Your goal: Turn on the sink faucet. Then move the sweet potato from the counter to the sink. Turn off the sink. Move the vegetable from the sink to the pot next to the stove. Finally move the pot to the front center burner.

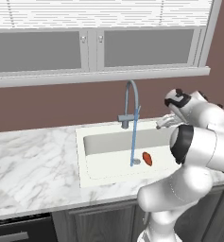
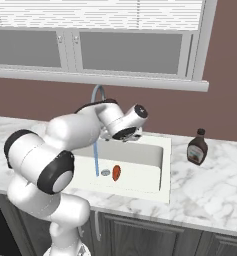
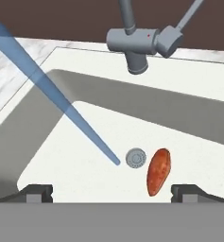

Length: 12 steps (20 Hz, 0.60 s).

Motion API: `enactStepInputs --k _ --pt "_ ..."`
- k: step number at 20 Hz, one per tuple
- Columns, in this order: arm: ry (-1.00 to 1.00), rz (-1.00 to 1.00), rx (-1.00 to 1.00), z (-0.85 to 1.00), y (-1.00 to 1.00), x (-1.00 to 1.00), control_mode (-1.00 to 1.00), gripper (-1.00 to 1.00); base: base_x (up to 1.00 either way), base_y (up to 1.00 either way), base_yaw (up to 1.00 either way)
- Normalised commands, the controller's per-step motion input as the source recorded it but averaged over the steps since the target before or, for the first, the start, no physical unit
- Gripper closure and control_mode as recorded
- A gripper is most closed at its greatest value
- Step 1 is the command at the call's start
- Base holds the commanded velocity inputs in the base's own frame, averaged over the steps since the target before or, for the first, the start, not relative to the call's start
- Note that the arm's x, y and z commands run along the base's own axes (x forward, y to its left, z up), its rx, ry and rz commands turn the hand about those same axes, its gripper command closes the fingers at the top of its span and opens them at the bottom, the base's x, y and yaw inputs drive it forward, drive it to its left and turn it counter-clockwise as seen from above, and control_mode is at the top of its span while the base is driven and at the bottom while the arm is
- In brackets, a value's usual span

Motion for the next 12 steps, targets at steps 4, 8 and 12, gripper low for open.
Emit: enactStepInputs --k 4,8,12 --pt "-0.15 0.15 0.06 0.00 -0.15 -0.03 -1.00 -1.00 0.00 0.00 0.00" --pt "-0.09 0.16 0.12 0.00 -0.17 0.03 -1.00 -1.00 0.00 0.00 0.00" --pt "0.01 0.02 0.10 0.00 -0.11 0.34 -1.00 -1.00 0.00 0.00 0.00"
